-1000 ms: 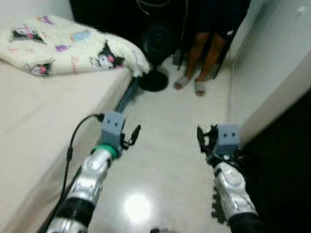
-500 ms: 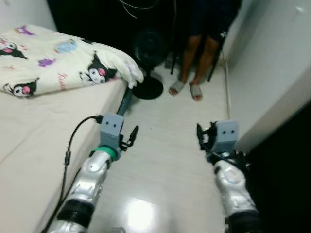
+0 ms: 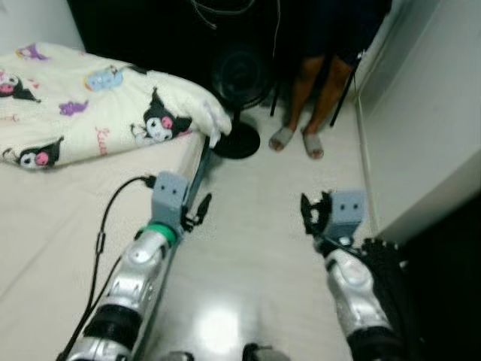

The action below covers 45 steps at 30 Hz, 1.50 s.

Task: Clean up the room

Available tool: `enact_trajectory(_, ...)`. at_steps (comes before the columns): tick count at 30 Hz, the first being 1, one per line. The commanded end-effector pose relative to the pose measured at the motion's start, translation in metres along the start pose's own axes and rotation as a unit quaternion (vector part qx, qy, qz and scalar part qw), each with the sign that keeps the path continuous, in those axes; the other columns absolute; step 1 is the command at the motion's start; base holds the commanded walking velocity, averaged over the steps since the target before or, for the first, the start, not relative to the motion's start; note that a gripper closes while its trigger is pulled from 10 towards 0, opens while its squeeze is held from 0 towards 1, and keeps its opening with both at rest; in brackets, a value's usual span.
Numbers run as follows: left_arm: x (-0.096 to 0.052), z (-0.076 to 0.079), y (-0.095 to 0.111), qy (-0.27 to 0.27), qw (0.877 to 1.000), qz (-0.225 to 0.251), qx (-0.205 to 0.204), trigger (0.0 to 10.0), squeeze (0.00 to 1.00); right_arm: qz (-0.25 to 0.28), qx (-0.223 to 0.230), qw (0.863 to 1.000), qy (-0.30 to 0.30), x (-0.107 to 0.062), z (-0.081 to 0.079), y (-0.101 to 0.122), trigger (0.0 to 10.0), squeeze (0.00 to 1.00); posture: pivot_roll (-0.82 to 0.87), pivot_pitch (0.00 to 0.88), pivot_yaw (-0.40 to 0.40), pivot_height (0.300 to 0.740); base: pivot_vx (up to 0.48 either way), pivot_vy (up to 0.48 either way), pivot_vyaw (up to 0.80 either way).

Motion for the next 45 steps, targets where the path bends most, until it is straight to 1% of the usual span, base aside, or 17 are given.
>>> enact_trajectory(1, -0.0032, 0.0006, -0.0112, 0.003, 1.0, -0.02, -0.005, 10.0, 0.0, -0.017, 0.0, 1.0, -0.002, -0.0048, 0.0003, -0.0091, 10.0, 0.0, -0.02, 0.065, 0.06, 0.74, 0.0, 0.0, 0.0)
enact_trajectory(6, -0.0028, -0.0004, -0.011, 0.007, 1.0, -0.019, 0.006, 10.0, 0.0, -0.018, 0.0, 1.0, -0.003, -0.0049, 0.0004, -0.0096, 10.0, 0.0, -0.03, 0.065, 0.062, 0.74, 0.0, 0.0, 0.0)
enact_trajectory(10, -0.0038, 0.0047, -0.0157, -0.013, 0.999, -0.033, 0.027, 10.0, 0.0, -0.02, 0.0, 1.0, -0.003, -0.0057, 0.0004, -0.011, 10.0, 0.0, -0.02, 0.065, 0.063, 0.74, 0.0, 0.0, 0.0)
enact_trajectory(13, -0.0043, 0.0067, -0.0166, -0.022, 0.999, -0.034, 0.018, 10.0, 0.0, -0.021, 0.0, 1.0, -0.003, -0.0058, -0.0001, -0.0111, 10.0, 0.0, -0.02, 0.066, 0.064, 0.74, 0.0, 0.0, 0.0)
enact_trajectory(20, -0.0052, 0.0055, -0.0139, -0.021, 0.999, -0.021, 0.021, 10.0, 0.0, -0.023, -0.002, 1.0, -0.001, -0.0077, -0.0012, -0.013, 10.0, 0.0, -0.02, 0.069, 0.062, 0.74, 0.0, 0.0, 0.0)
enact_trajectory(22, -0.0051, 0.004, -0.0117, -0.021, 0.999, -0.014, 0.022, 10.0, 0.0, -0.036, -0.003, 0.999, 0.001, -0.0078, -0.0012, -0.0164, 10.0, 0.0, -0.02, 0.072, 0.06, 0.74, 0.336, 0.0, -0.22)
enact_trajectory(25, -0.0051, 0.004, -0.0117, -0.021, 0.999, -0.014, 0.022, 10.0, 0.0, -0.036, -0.003, 0.999, 0.001, -0.0078, -0.0012, -0.0164, 10.0, 0.0, -0.02, 0.072, 0.06, 0.74, 0.398, 0.0, -0.44)
enact_trajectory(27, -0.0051, 0.0029, -0.011, -0.021, 0.999, -0.014, 0.024, 10.0, 0.0, -0.04, 0.006, 0.999, -0.002, -0.0077, -0.0009, -0.0174, 10.0, 0.0, -0.03, 0.075, 0.06, 0.74, 0.439, 0.0, -0.8)
enact_trajectory(33, -0.0056, 0.0015, -0.0115, -0.019, 0.999, -0.016, 0.023, 10.0, 0.0, -0.038, 0.001, 0.999, -0.003, -0.0076, 0.0003, -0.0165, 10.0, 0.0, -0.02, 0.077, 0.058, 0.74, 0.44, 0.0, -0.74)
enact_trajectory(45, -0.0057, -0.0001, -0.0119, -0.014, 1.0, -0.016, 0.022, 10.0, 0.0, -0.034, 0.001, 0.999, -0.004, -0.0073, 0.0004, -0.0154, 10.0, 0.0, -0.02, 0.077, 0.058, 0.74, 0.459, 0.0, 0.0)
Point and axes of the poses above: a point about 5 cm out from each wrist's last joint towards the gripper, its own x axis pointing out of the wrist towards the gripper, its own y axis along the axis of the wrist's last joint, z = x × y, the point moved 1 cm from there along x, pointing out of the wrist towards the gripper, and after that the axes turned 15 degrees about -x, right-handed, at the moved point
